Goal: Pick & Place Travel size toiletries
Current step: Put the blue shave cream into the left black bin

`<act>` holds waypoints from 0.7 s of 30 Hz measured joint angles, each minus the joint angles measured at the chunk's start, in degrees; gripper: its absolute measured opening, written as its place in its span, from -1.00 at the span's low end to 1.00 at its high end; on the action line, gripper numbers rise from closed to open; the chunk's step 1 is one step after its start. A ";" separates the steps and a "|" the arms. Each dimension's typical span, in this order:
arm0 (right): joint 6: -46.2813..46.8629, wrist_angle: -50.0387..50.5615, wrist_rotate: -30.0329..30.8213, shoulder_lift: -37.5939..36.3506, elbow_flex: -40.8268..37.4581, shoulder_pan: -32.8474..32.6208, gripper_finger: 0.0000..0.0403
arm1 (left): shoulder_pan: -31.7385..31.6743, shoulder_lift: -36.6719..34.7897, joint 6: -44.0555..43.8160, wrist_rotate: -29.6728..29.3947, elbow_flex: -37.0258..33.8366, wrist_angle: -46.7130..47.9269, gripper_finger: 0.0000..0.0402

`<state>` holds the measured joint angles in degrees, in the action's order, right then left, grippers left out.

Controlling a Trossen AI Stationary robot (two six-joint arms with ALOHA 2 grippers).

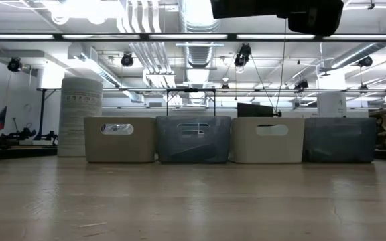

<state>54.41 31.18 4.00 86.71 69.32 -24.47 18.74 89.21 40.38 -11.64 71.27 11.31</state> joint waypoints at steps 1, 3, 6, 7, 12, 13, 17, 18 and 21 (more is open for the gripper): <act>-0.23 0.03 -0.13 0.00 0.03 0.00 -0.44 | 0.02 0.38 0.31 0.00 0.17 0.00 0.02; -0.31 0.09 -0.16 0.00 0.09 0.00 -0.44 | 0.06 0.77 0.70 0.04 0.23 0.13 0.02; -0.33 0.15 -0.33 0.00 0.09 -0.13 -0.42 | 0.03 0.67 0.98 0.02 0.04 0.43 0.02; -0.41 -0.24 -0.09 0.00 0.11 -0.23 -0.42 | 0.02 0.62 1.01 -0.01 0.03 0.83 0.02; -0.42 -0.48 -0.59 -0.09 0.22 -0.28 -0.44 | -0.02 0.59 1.07 -0.07 -0.16 2.60 0.02; -0.43 -0.41 -0.59 -0.06 0.22 -0.28 -0.44 | -0.02 0.55 1.07 -0.09 -0.16 2.60 0.02; -0.65 -0.66 -0.67 -0.08 0.74 -0.06 -0.42 | 0.00 0.54 1.06 -0.04 -0.27 1.04 0.02; -0.65 -0.52 -0.66 -0.08 0.74 0.00 -0.42 | 0.00 0.54 1.01 -0.02 -0.27 -0.12 0.02; -0.64 -0.89 -0.55 -0.08 0.74 0.31 -0.43 | 0.00 0.70 0.22 0.04 -0.27 -2.02 0.01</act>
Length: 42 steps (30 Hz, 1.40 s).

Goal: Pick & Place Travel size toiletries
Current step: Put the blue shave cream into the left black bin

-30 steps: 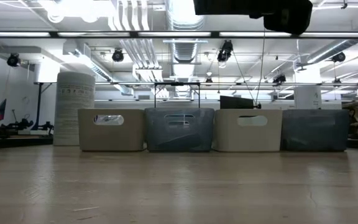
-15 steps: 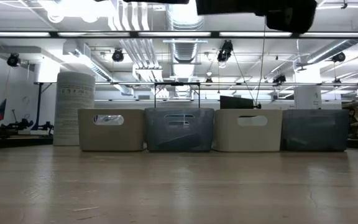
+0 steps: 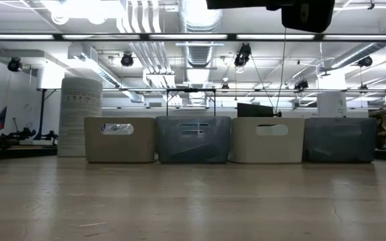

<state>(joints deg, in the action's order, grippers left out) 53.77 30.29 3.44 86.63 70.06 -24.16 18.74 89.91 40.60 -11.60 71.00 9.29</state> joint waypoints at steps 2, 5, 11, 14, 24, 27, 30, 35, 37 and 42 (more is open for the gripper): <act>0.00 -0.70 0.02 0.00 0.00 0.28 -0.44 | 0.11 0.16 -0.72 0.00 0.00 -0.22 -0.02; 0.03 -1.88 0.01 0.00 0.00 0.79 -0.43 | 0.41 0.28 -1.16 -0.07 0.00 -0.29 -0.12; 1.14 -3.69 0.13 0.00 0.00 0.99 -0.43 | 1.07 0.30 -2.22 -0.44 0.00 -0.31 -0.38; 1.58 -3.70 -0.03 0.02 0.00 0.96 -0.44 | 1.45 0.30 -3.72 -0.50 0.00 -0.43 -0.52; 3.18 -4.38 -1.87 0.02 -0.04 1.00 -0.21 | 1.84 0.30 -6.37 -3.02 0.00 0.89 -0.95; 3.99 -4.23 -1.90 0.02 -0.04 1.00 -0.13 | 1.84 0.26 -6.41 -3.25 0.00 2.61 -0.96; 5.38 -2.82 -2.17 -0.01 -0.09 1.03 -0.05 | 1.88 0.13 -6.39 -5.85 0.00 6.60 -0.97; 6.48 0.21 -2.87 -1.23 -0.09 0.33 0.08 | 1.70 -0.36 -8.64 -14.82 -0.02 13.23 -0.98; 7.04 1.56 -1.04 -2.09 -0.09 -0.07 0.13 | 1.51 -1.05 -10.85 -17.38 -0.02 15.85 -0.98; 11.46 8.35 9.27 -5.16 -0.07 -2.47 0.24 | -1.98 -3.35 -24.01 -20.82 -0.02 23.90 -0.98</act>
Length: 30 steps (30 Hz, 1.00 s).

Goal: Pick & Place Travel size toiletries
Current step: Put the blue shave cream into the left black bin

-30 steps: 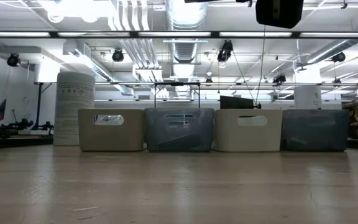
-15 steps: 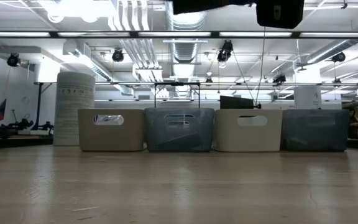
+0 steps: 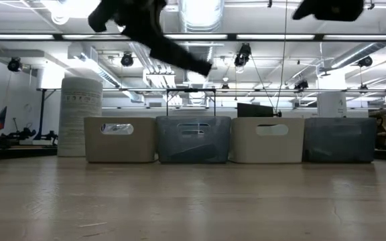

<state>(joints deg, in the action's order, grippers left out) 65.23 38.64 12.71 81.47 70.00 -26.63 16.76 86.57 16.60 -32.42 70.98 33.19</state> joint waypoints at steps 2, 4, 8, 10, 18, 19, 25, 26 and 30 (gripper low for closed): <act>2.42 3.37 4.31 -1.11 -0.02 -1.16 0.28 | -2.57 -0.37 -6.80 0.70 0.01 4.61 -0.98; 4.66 5.77 7.99 -2.20 -0.02 -1.84 0.31 | -5.95 -0.37 -12.92 4.27 0.13 7.86 -0.98; 7.14 8.45 12.14 -3.53 -0.04 -2.24 0.36 | -12.48 0.78 -22.50 12.82 0.51 8.14 -0.99; 7.47 8.57 13.01 -3.63 -0.04 -2.25 0.37 | -15.13 1.99 -25.43 13.38 1.04 7.20 -0.99; 10.21 9.16 14.49 -3.45 -0.04 -2.23 0.42 | -23.34 7.22 -38.00 14.15 3.48 1.06 -0.97; 10.66 9.14 14.51 -3.45 -0.04 -2.23 0.43 | -24.13 7.93 -39.13 14.99 3.48 0.47 -0.97; 11.31 9.13 14.51 -3.46 -0.04 -2.29 0.47 | -25.58 11.64 -45.10 16.06 3.48 -2.78 -0.93; 11.27 9.13 14.51 -3.47 -0.04 -2.29 0.48 | -25.57 12.16 -45.88 16.16 3.48 -3.81 -0.90; 11.15 9.13 14.51 -3.47 -0.04 -2.29 0.50 | -25.56 13.51 -47.54 16.40 3.48 -6.76 -0.72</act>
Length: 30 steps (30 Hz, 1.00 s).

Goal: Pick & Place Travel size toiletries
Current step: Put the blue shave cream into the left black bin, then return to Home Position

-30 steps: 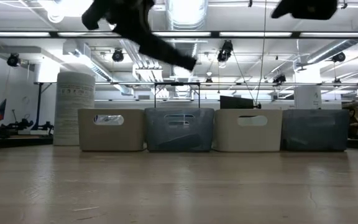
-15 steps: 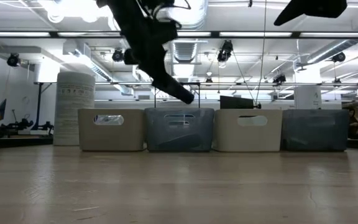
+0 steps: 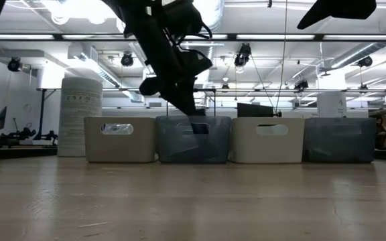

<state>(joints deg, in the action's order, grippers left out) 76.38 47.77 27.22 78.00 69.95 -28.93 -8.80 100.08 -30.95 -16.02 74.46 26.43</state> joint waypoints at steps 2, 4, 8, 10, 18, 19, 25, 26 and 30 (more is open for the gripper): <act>0.06 -0.02 0.00 0.02 0.00 0.00 0.50 | 0.02 0.30 -0.38 0.00 0.00 0.08 -0.60; 0.14 -0.07 0.00 0.00 0.00 -0.18 0.51 | 0.02 0.30 -0.98 0.01 -0.07 0.07 -0.47; 0.16 -0.09 -0.04 0.00 0.00 -1.06 0.50 | 0.14 -0.22 -2.51 2.46 -0.13 0.75 -0.19; -0.07 -0.07 -0.04 0.00 0.00 -1.84 0.49 | 0.82 -1.31 -2.63 4.86 -0.16 0.60 -0.07; -0.03 0.02 -0.11 0.01 0.00 -5.57 0.44 | 8.33 -7.17 -3.96 8.79 -0.18 0.63 0.11; -0.02 0.05 -0.11 0.00 0.00 -5.86 0.43 | 9.58 -7.78 -4.32 8.95 -0.18 0.75 0.11; 0.04 0.04 -0.21 0.02 0.00 -6.93 0.39 | 17.96 -10.71 -6.18 8.84 -0.22 1.03 0.11; 0.08 0.01 -0.25 0.00 0.00 -6.96 0.38 | 19.33 -11.14 -6.65 8.84 -0.22 1.04 0.11; 0.02 -0.55 -0.69 0.02 0.00 -7.12 0.34 | 24.36 -12.10 -6.21 8.84 -0.27 1.43 0.11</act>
<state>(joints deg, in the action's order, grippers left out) 76.40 47.22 26.53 78.01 69.95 -36.05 15.56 87.98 -37.16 -7.18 74.19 27.86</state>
